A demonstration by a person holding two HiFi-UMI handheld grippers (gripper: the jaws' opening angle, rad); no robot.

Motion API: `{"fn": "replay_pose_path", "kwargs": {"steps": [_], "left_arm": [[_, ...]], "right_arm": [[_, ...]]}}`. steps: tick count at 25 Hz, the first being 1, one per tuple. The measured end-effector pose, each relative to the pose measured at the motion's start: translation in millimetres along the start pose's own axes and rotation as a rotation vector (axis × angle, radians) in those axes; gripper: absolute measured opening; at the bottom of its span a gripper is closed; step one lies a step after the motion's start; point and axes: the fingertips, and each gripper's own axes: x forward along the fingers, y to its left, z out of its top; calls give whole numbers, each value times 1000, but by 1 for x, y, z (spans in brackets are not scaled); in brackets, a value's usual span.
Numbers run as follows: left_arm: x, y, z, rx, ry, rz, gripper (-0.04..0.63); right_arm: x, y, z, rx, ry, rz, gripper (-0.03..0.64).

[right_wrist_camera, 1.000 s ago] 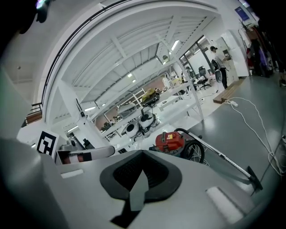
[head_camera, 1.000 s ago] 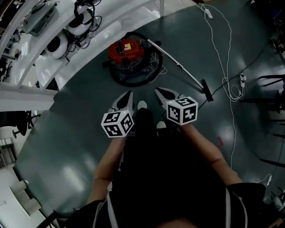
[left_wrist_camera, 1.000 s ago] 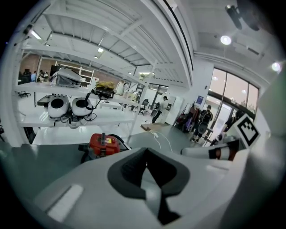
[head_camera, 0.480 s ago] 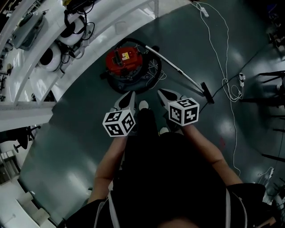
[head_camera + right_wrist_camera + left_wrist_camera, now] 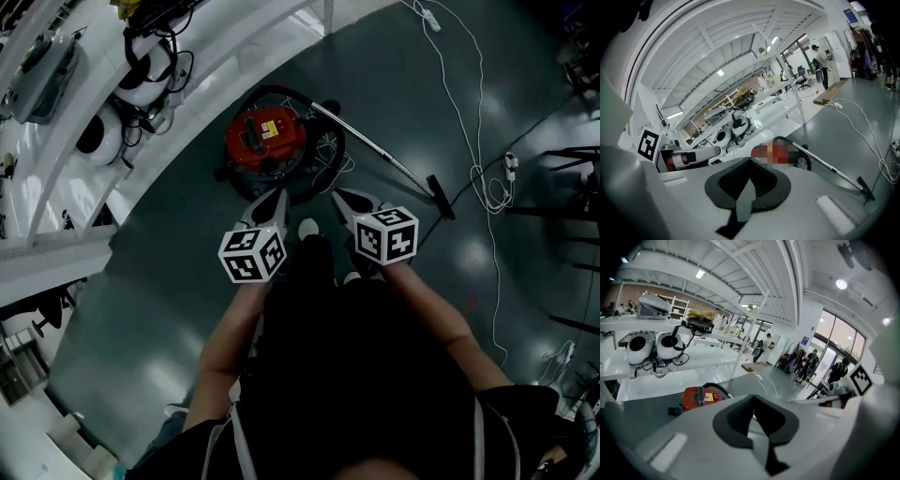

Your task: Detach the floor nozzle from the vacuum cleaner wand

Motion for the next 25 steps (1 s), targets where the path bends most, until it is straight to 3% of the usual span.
{"fn": "replay_pose_path", "kwargs": {"steps": [18,25], "left_arm": [[63,80,30,-24,97,-82,9],[88,87,25,-45,153,-108,9]], "right_arm": [[97,-12,38,-8,68,-91,-3],[104,-29,43,-37,61,-94,-3]]}}
